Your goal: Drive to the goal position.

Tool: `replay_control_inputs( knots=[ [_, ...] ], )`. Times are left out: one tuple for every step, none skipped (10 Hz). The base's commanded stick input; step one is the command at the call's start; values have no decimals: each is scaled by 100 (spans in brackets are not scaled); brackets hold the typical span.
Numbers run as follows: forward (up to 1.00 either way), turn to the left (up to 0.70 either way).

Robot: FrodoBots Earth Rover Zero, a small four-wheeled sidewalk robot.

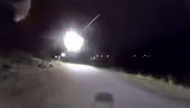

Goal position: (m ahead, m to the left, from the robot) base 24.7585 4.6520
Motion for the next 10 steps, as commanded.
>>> replay_control_inputs(
  knots=[
    [70, 0],
    [70, 0],
    [70, 0],
    [70, 0],
    [70, 0],
    [70, 0],
    [70, 0],
    [70, 0],
    [70, 0],
    [70, 0]
  ],
)
